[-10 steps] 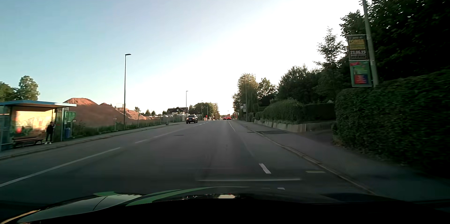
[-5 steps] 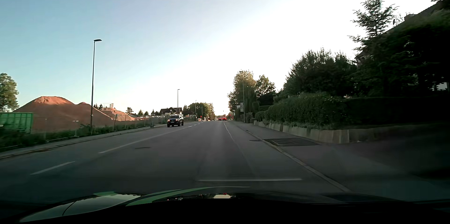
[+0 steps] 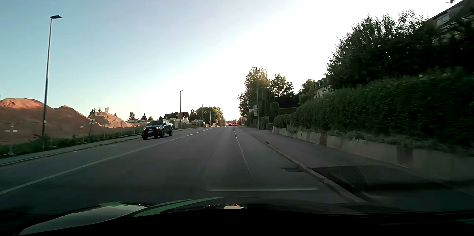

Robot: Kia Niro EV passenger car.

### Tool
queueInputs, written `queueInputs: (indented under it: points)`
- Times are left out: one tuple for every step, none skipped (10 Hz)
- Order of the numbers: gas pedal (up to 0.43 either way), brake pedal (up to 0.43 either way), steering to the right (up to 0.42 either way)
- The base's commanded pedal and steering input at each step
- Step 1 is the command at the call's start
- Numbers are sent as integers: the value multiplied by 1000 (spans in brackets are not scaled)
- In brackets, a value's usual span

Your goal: Follow the waypoints while adhering to traffic rules and regulations

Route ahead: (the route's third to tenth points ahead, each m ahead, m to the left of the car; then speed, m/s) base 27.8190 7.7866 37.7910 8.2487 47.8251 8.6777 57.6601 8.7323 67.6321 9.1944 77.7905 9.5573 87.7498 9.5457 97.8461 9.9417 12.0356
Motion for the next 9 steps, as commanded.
queueInputs:
  points:
    - [197,0,-1]
    - [189,0,-3]
    - [189,0,-3]
    - [189,0,-4]
    - [189,0,-9]
    - [189,0,-11]
    - [177,0,-11]
    - [169,0,-11]
    - [169,0,-11]
